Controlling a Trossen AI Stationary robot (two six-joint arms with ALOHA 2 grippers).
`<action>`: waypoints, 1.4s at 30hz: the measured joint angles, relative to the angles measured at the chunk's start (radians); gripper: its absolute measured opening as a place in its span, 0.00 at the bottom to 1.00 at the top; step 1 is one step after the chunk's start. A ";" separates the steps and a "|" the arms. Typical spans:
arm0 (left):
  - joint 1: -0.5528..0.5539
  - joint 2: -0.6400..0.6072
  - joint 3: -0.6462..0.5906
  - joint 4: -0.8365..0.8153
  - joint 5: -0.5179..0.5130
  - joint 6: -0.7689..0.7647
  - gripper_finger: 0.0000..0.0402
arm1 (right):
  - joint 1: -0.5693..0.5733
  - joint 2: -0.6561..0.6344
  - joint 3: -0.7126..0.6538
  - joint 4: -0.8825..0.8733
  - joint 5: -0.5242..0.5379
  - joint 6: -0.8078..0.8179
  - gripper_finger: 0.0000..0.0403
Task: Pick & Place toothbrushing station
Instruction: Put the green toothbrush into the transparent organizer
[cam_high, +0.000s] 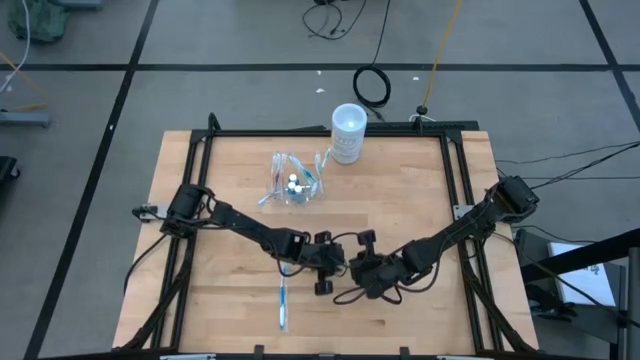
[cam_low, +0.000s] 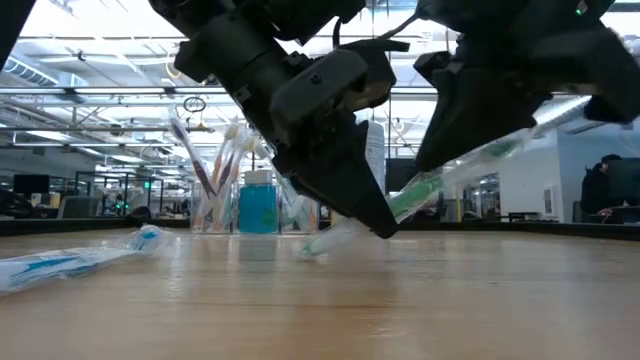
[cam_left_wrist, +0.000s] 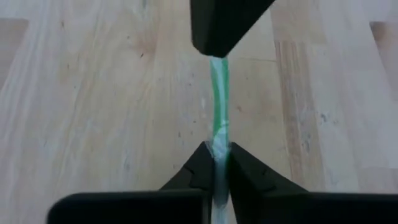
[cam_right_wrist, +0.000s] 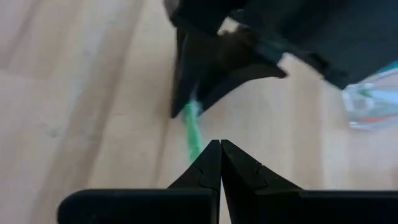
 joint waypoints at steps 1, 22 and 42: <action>0.000 -0.001 0.000 -0.002 0.000 0.000 0.05 | 0.000 0.000 0.000 0.003 0.022 -0.006 0.00; -0.006 -0.290 -0.001 -0.386 -0.423 -0.080 0.05 | 0.011 -0.310 0.001 0.147 0.178 -0.076 0.16; -0.036 -0.881 -0.546 -0.028 -0.541 0.033 0.08 | -0.139 -0.380 -0.361 1.043 0.090 -0.329 0.15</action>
